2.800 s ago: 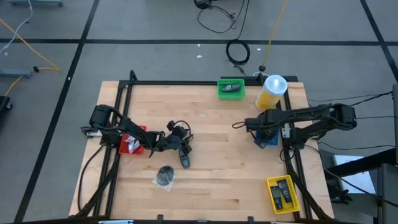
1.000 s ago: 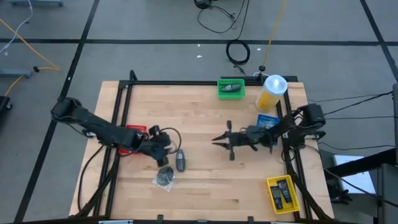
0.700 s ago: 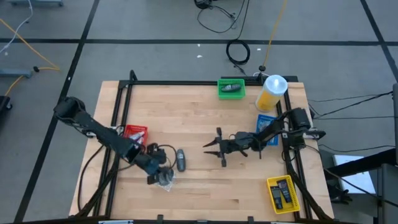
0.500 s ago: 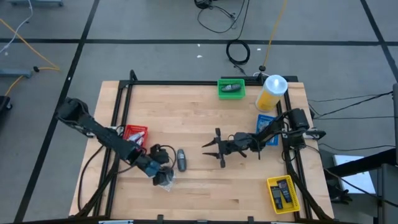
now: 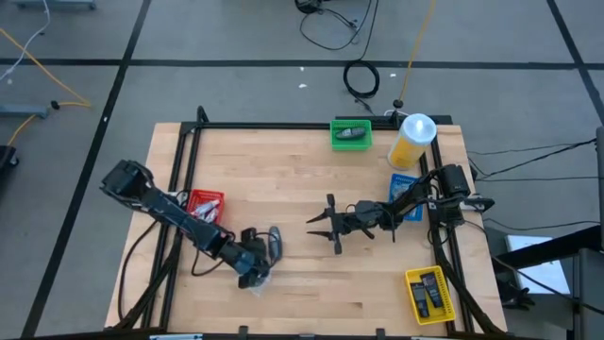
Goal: Pick & Place Travel size toiletries
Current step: Put the black hairbrush into the blue bin
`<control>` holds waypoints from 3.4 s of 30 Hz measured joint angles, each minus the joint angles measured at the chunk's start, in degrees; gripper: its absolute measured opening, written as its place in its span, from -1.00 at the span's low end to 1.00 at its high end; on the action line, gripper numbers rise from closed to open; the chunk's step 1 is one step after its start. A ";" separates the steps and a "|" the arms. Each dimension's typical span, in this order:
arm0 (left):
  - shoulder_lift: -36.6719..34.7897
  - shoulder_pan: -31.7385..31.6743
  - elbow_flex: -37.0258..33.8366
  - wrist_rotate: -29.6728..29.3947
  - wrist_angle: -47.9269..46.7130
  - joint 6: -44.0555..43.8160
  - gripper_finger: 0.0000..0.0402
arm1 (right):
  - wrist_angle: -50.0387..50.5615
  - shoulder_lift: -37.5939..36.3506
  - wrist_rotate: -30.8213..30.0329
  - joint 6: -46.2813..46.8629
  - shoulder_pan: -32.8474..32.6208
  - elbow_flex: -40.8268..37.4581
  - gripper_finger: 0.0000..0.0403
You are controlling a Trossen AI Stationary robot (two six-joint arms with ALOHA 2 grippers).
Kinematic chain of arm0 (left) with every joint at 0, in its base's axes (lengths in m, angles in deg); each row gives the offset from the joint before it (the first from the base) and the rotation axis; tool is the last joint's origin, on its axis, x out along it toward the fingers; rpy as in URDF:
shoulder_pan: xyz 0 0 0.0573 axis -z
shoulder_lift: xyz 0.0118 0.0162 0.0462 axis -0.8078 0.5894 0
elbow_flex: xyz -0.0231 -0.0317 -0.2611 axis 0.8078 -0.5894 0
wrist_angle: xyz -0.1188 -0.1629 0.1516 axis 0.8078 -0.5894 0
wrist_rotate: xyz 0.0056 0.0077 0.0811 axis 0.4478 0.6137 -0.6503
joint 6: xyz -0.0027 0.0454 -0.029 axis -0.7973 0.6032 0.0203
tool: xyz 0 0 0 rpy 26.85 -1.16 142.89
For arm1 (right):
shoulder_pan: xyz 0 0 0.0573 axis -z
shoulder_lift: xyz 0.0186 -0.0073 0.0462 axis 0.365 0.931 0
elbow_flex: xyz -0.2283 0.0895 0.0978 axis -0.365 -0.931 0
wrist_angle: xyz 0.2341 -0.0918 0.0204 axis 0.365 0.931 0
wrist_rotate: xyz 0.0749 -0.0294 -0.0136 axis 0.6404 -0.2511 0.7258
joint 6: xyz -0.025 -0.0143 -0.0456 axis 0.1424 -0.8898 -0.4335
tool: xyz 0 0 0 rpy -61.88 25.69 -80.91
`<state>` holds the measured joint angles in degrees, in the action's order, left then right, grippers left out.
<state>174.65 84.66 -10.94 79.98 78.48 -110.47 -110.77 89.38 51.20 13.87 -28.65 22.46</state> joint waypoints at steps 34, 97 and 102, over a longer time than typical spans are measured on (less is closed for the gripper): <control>-7.56 -28.05 2.67 26.81 22.93 16.60 -0.99 | 15.18 -12.33 -2.08 -41.69 -4.83 -4.17 0.12; 14.51 -17.03 2.47 -37.69 35.50 12.90 -0.07 | 147.33 -71.80 -24.21 87.90 -7.00 14.05 -0.92; 14.51 -17.26 2.47 -37.58 35.44 13.09 -0.07 | 153.30 -71.49 -27.89 95.34 -6.96 14.02 -0.91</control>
<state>189.16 67.40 -8.47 42.41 113.92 -97.39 42.52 17.89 23.31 109.21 -35.61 36.48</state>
